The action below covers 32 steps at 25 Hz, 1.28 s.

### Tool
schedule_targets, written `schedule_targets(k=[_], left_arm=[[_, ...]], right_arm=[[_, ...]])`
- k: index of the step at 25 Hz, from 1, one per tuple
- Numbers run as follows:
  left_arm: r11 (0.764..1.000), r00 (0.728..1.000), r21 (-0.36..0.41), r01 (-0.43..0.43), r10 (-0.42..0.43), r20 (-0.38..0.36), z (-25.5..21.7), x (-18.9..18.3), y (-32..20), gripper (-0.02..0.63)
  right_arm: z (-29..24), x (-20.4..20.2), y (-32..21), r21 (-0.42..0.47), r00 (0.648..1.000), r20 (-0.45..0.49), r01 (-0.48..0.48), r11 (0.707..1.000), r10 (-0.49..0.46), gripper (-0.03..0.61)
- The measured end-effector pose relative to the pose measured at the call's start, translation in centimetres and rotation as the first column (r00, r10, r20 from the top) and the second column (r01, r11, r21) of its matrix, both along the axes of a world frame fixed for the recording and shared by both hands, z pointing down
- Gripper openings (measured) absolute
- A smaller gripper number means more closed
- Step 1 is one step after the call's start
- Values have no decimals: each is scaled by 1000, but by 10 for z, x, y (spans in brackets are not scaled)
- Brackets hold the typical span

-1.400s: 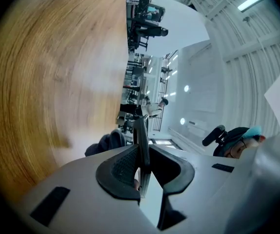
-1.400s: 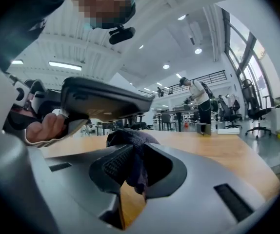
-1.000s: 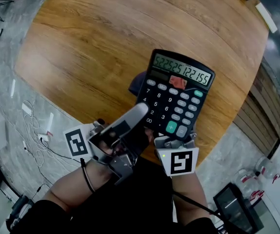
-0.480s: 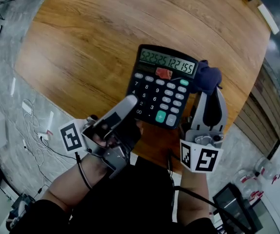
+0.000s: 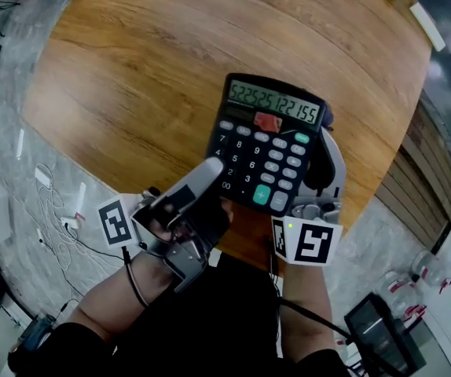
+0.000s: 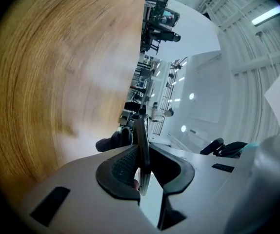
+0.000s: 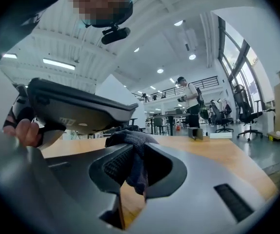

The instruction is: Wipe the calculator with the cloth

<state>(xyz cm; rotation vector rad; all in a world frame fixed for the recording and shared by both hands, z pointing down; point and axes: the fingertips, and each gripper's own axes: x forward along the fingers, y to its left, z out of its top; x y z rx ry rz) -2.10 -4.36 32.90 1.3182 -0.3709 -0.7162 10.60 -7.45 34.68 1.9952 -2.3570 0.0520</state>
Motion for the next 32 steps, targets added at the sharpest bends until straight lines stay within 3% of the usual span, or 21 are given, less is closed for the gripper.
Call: schedule_targets(k=[5,19,22,28,32], left_arm=[[1000,1000,-30,-7,6,-18,4,0,1,69],[999,998,-25,41,-40,42,5,-2,3,68],[998,998,-15,53,-52,42,4,-2,2,69],[999,999,23,43,-43,24,-2,-1,1,68],[999,999,10,42,-43,25,1,-1,2,68]], right_arm=[[-11,-31,-10,30,998,15,53,998,-54,61],[-68,56,18,154,997,-22,-73,985,77,61],[-62,62,26,141,996,-33,-75,987,80,61],[-16,13,43,22,999,-33,8,1000,-7,61],[-12,-29,53,1,996,20,86,996,-86,61]])
